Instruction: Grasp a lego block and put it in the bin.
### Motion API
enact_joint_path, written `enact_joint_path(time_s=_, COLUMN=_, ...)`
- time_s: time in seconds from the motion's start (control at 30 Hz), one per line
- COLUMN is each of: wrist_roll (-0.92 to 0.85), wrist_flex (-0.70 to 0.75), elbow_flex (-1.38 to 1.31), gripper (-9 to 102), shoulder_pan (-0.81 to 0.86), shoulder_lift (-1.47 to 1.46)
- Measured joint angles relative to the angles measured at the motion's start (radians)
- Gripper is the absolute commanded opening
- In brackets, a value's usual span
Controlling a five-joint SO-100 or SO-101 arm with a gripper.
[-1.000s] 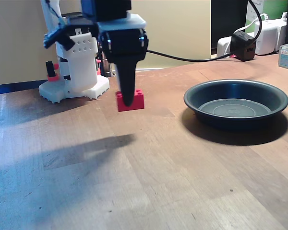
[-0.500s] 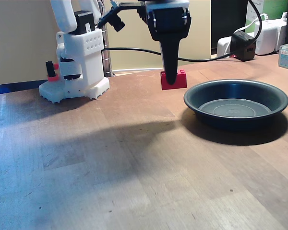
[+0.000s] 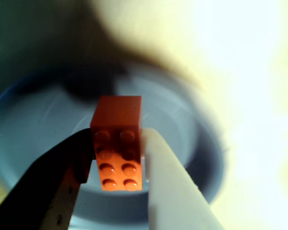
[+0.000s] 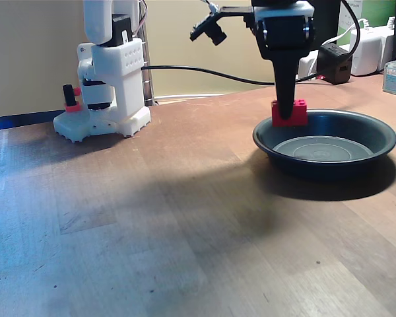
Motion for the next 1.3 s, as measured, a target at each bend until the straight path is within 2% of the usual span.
enact_joint_path(time_s=0.23, wrist_roll=0.003, wrist_flex=0.000, elbow_flex=-0.155, gripper=0, shoulder_pan=-0.003, shoulder_lift=-0.129)
enact_joint_path(time_s=0.7, wrist_roll=0.003, wrist_flex=0.000, elbow_flex=-0.167, gripper=0, shoulder_pan=-0.002, shoulder_lift=-0.156)
enact_joint_path(time_s=0.97, wrist_roll=0.003, wrist_flex=0.000, elbow_flex=-0.167, gripper=15, shoulder_pan=-0.002, shoulder_lift=-0.156)
enact_joint_path(time_s=1.3, wrist_roll=0.003, wrist_flex=0.000, elbow_flex=-0.167, gripper=16, shoulder_pan=0.008, shoulder_lift=-0.156)
